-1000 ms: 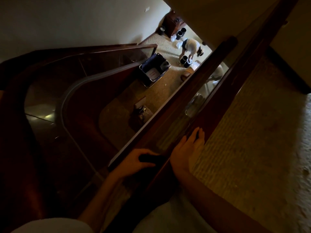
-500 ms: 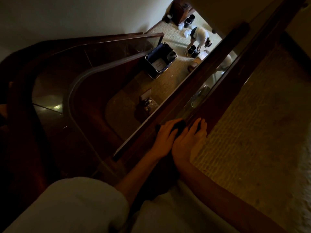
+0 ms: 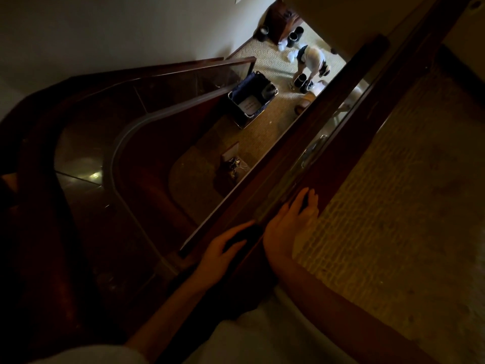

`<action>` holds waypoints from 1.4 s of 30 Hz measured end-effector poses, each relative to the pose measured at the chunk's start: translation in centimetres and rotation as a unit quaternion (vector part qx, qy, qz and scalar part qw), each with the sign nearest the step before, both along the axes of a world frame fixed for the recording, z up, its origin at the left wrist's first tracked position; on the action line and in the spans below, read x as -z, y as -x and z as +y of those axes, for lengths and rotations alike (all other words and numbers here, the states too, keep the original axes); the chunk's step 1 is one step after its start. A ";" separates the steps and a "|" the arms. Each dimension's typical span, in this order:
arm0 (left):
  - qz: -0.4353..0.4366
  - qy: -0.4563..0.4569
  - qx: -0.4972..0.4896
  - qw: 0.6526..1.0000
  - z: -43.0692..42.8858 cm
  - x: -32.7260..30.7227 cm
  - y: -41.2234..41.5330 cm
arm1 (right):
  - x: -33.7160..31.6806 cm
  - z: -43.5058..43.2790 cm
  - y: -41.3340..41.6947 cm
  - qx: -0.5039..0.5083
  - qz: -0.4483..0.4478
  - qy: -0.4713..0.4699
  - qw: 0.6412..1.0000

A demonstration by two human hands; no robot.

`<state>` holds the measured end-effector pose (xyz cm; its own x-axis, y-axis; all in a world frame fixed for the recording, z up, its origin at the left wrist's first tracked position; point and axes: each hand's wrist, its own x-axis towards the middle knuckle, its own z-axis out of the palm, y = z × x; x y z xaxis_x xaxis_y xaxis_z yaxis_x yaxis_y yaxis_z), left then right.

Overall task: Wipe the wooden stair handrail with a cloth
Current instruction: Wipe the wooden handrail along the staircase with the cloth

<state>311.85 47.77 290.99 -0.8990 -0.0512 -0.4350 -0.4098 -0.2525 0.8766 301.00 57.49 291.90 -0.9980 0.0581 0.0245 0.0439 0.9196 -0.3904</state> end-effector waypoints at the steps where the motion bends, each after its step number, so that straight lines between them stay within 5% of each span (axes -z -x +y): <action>1: 0.015 -0.005 0.013 1.000 0.3 0.2 2.5 | 0.1 -0.1 0.0 0.000 -0.001 -0.001 1.000; 9: 0.075 -0.004 0.031 0.997 2.5 -0.1 19.4 | -0.1 0.2 0.0 0.006 0.041 -0.083 0.996; 23: -0.020 0.005 0.058 0.998 -2.7 0.7 -0.3 | 0.9 0.4 -0.1 0.011 0.030 -0.115 0.993; 36: -0.013 0.063 0.075 0.995 0.4 0.0 15.1 | 0.2 0.0 -0.1 0.013 0.039 -0.125 0.991; 42: -0.077 0.074 0.065 0.992 -0.2 0.2 12.8 | 0.8 0.3 0.0 0.001 0.009 -0.128 0.992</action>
<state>299.05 47.55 290.82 -0.8261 -0.0122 -0.5634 -0.5618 -0.0611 0.8250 300.99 57.75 291.07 -0.9972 0.0488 0.0559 0.0403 0.9887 -0.1441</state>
